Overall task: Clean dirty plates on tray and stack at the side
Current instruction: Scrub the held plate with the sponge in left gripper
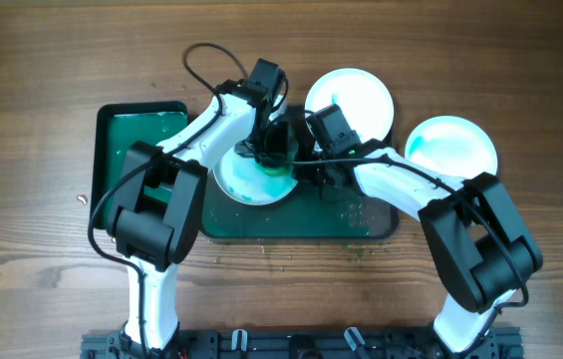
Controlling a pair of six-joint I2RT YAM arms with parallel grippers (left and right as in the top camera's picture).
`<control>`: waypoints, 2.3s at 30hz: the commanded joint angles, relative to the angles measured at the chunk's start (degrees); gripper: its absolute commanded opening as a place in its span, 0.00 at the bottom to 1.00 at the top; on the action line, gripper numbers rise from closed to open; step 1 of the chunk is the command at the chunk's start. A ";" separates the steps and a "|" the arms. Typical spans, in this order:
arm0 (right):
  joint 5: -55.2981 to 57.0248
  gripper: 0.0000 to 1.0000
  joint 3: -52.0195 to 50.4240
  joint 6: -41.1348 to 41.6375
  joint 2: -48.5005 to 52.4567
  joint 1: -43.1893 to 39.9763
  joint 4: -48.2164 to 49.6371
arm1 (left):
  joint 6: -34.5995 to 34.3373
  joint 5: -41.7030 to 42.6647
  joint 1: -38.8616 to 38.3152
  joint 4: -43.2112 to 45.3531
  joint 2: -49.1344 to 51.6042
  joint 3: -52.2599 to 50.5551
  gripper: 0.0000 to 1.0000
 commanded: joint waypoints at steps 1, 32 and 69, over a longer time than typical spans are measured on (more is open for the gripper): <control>-1.86 0.04 0.48 -0.37 1.03 0.70 -0.46 | -16.11 -32.33 1.46 -4.61 3.82 -1.88 0.04; -1.92 0.04 0.48 -0.24 1.03 0.70 -0.44 | -20.35 -30.12 1.36 -15.17 3.78 -1.84 0.04; 2.62 0.04 1.62 -5.05 -4.09 1.01 -6.36 | -10.64 -9.94 8.26 -19.08 -13.79 5.35 0.04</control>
